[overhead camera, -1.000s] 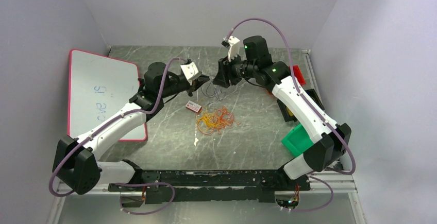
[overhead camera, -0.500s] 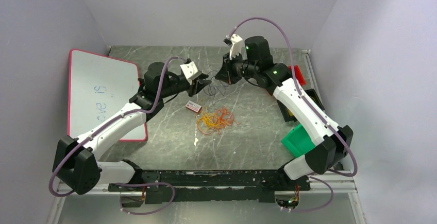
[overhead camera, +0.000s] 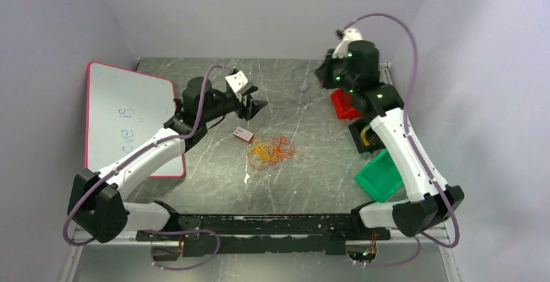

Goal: Untangle the cables

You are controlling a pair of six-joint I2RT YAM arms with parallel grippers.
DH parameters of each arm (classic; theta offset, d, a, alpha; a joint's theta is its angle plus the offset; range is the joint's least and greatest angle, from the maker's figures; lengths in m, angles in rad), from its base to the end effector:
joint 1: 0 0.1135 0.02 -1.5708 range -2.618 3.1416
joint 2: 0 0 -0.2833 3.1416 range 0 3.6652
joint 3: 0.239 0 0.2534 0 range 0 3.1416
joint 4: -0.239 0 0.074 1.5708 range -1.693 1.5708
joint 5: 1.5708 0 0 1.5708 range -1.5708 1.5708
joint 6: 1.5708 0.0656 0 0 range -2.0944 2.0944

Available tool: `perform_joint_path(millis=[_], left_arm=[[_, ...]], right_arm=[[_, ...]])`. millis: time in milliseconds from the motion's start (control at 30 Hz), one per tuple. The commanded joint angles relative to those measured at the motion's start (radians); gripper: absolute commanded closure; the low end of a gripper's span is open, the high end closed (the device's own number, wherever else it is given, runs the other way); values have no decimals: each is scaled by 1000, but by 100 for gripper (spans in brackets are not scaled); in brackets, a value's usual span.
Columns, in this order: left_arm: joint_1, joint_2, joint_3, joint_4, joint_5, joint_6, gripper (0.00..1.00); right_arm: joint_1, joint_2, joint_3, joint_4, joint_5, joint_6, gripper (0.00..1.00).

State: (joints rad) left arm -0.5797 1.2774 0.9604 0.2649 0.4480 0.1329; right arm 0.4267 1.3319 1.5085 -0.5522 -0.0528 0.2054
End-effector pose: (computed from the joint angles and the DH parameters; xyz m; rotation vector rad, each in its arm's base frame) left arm 0.2552 -0.2011 0.3580 0.8972 1.4019 -0.7035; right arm 0.2849 0.1333 0.4399 -0.2533 1.9587 0.4673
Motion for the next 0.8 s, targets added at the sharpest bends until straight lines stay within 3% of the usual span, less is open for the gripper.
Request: perform_joint_path(millis=[0,167,300,567,767], left_arm=[[-3,43,72,-44,-93,-76,36],[3,131,188,-200,-221,-182,30],[13,211,309,-352,-266,-197,34],[75,202,291,-282,-219,-209,21],[118,221,302,-255,-230,-254,21]], right_arm=[[-140,-42,-14,-22,162,67,100],[-256,-22,-16,-29,215,98,100],[-324,7,-25,1,249,111,100],[-425,79,-35,61,259,119,100],[-453,135,-36,104,243,129,100]])
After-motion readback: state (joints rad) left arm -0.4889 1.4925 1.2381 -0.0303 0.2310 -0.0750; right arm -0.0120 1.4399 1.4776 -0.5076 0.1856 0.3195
